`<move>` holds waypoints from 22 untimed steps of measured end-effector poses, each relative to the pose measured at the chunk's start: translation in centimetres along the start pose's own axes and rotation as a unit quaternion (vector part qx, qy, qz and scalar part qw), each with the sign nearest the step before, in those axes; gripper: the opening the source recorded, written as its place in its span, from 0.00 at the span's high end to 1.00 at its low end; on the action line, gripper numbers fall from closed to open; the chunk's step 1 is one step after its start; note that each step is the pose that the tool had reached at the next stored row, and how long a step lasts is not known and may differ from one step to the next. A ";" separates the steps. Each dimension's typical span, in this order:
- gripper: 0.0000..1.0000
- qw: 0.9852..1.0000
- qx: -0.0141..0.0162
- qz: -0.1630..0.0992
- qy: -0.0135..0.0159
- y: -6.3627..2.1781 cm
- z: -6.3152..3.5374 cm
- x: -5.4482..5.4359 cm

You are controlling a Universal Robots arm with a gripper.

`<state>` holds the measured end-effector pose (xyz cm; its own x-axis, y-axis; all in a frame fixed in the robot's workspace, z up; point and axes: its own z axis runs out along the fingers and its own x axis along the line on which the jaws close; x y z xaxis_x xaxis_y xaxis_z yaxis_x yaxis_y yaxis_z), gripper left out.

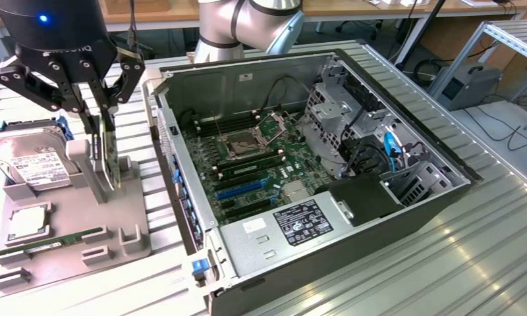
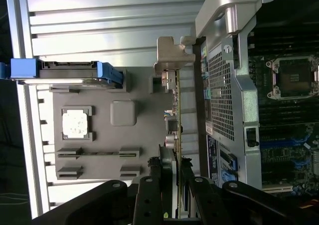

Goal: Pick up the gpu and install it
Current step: 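Pick up the gpu and move the gpu toward the slot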

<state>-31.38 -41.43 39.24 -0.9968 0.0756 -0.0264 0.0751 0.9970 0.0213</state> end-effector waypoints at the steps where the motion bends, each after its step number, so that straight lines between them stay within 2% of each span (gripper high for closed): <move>1: 0.73 1.000 0.000 0.000 0.000 0.00 -0.06 0.0; 22: 0.73 1.000 0.000 0.000 0.000 0.04 -1.70 0.0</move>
<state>-31.38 -41.43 40.95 -0.9968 0.0756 -0.0264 0.0751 0.9969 0.0213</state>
